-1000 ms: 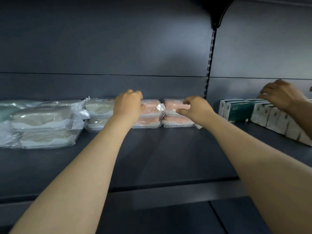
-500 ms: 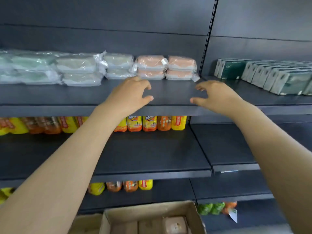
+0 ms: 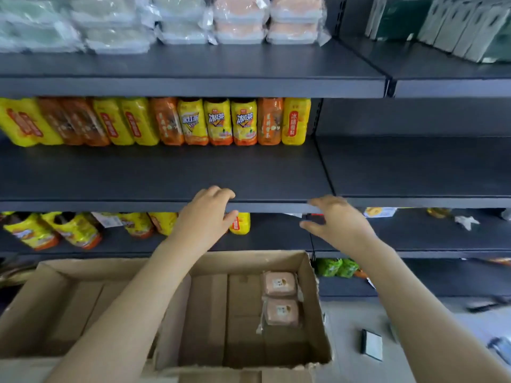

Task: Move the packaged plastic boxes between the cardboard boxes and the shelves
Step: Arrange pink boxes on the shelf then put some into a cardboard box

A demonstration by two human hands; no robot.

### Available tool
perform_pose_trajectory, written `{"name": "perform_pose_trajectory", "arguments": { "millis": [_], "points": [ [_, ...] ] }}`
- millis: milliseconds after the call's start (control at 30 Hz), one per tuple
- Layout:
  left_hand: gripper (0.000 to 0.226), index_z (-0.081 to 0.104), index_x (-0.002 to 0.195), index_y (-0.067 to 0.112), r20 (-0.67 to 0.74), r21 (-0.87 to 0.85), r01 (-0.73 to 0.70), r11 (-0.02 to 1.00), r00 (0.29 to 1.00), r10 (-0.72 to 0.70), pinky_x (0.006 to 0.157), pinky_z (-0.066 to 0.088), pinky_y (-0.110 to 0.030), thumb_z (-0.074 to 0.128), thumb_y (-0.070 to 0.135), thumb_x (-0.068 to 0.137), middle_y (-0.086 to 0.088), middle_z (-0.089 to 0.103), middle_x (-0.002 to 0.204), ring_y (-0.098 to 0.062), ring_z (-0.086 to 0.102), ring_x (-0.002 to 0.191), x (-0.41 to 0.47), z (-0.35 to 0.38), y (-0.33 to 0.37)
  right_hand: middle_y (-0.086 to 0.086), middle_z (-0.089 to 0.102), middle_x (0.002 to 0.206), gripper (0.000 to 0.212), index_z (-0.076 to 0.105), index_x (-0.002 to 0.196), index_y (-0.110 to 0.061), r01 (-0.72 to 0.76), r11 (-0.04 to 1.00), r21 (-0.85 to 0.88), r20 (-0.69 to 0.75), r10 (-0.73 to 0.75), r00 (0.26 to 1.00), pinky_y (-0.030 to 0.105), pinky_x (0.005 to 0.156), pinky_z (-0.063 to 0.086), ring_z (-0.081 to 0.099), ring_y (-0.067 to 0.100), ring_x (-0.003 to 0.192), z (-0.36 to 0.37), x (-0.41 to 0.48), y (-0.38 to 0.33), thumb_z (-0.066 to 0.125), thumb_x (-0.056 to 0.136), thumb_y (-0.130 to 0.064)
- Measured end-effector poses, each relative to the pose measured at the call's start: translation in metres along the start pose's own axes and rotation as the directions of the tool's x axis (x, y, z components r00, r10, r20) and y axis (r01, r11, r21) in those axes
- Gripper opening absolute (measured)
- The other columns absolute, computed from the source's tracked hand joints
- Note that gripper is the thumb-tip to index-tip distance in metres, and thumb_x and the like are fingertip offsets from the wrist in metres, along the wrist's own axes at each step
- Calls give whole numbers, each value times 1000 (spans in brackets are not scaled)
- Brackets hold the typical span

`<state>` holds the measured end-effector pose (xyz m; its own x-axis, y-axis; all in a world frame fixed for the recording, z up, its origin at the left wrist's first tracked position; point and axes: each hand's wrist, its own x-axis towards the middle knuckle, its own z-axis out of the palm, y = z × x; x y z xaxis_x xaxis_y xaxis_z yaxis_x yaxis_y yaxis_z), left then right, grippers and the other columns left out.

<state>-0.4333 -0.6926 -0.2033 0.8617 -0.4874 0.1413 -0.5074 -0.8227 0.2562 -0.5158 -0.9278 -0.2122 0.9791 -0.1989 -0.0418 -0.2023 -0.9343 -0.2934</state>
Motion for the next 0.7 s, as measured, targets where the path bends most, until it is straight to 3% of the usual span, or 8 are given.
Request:
{"name": "perform_pose_trajectory", "arguments": {
  "millis": [100,300,400,467,600,700],
  "points": [
    [37,50,128,18,111,14,47,999,993,-48,92,46,-35,50,34,95,0,51,129,-20,47,121,-25,56,4,-1,46,141,54,43,139,-22,-38,999,0,137,38,990,33,99,41,40,19,130,50,-13,21,55,91,-44],
    [35,52,126,18,373,-75,147,986,921,-109,86,42,-22,50,34,95,3,54,129,-15,51,117,-71,167,6,4,62,116,31,55,119,-18,-185,983,5,336,173,926,32,79,48,57,25,107,163,-39,54,50,93,-36],
    [33,55,123,19,446,-122,242,962,880,-165,79,40,-17,53,35,94,3,58,124,-12,56,110,-81,219,-1,4,65,108,26,58,112,-17,-289,954,81,392,237,889,37,81,53,62,24,100,215,-43,65,51,93,-34],
    [32,57,120,16,488,-145,301,943,851,-196,81,45,-22,54,34,93,1,60,122,-13,59,106,-84,248,-3,4,67,105,25,61,109,-17,-356,928,112,433,277,858,36,82,53,63,23,98,244,-44,71,51,94,-34],
    [30,57,120,16,524,-174,332,927,828,-198,82,45,-22,52,31,94,1,61,120,-13,59,107,-81,315,-15,2,68,94,23,61,99,-18,-510,846,151,477,390,788,28,68,49,64,21,87,316,-39,90,50,94,-37],
    [30,57,121,15,530,-202,315,927,832,-167,77,41,-17,50,30,96,2,61,119,-10,60,103,-74,360,-27,-3,65,85,22,60,90,-21,-613,766,196,485,468,739,21,55,44,60,9,70,364,-31,102,45,98,-35]
  ]
}}
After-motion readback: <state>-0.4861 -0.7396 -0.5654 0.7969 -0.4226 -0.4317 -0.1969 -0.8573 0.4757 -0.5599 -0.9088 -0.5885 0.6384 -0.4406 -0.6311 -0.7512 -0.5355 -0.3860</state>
